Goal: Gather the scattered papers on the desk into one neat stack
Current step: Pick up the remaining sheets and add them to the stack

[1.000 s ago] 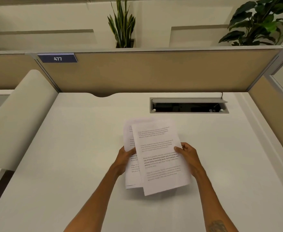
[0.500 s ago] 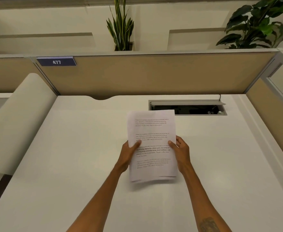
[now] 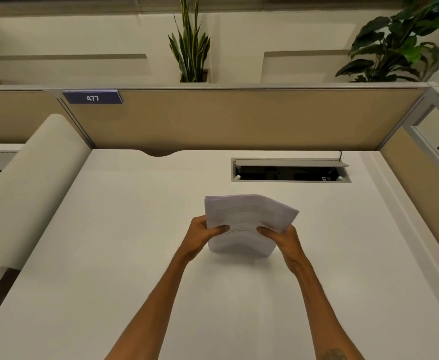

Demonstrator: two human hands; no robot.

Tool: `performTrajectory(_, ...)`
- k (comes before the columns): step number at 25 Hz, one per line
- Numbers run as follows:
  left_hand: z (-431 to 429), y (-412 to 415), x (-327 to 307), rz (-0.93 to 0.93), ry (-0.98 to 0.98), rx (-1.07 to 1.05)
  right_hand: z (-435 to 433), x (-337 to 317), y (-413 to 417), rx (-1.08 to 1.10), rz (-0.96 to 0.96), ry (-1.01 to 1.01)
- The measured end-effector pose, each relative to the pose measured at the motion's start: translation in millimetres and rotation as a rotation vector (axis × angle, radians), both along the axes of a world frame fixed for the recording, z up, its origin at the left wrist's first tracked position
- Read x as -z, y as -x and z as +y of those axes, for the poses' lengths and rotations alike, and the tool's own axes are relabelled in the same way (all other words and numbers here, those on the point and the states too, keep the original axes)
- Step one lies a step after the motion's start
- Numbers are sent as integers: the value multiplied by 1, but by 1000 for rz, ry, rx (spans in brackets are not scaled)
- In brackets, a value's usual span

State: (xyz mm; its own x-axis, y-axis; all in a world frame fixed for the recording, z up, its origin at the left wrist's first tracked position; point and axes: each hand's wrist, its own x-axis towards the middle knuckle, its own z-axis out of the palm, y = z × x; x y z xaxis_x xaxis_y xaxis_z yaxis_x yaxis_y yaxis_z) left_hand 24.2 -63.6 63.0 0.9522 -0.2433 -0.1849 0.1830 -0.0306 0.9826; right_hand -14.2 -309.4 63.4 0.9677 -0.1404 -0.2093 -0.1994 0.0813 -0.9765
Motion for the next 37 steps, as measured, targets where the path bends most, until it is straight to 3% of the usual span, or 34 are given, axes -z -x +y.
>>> performTrajectory(5, -1, -4, 6, -31, -87, 24, -6, 3, -5, -154, 45, 113)
performTrajectory(8, -5, -3, 9, -117, -123, -66, 0, 3, -1, -89, 27, 183)
performTrajectory(14, -7, 7, 16, -16, -62, -25, 16, 22, 12, -38, 67, 183)
performTrajectory(26, -36, 23, 33, -131, -170, -215, 30, 30, 11, 78, 23, 211)
performTrajectory(37, -23, 13, 43, -60, -72, -149, 18, 39, 10, 39, 67, 163)
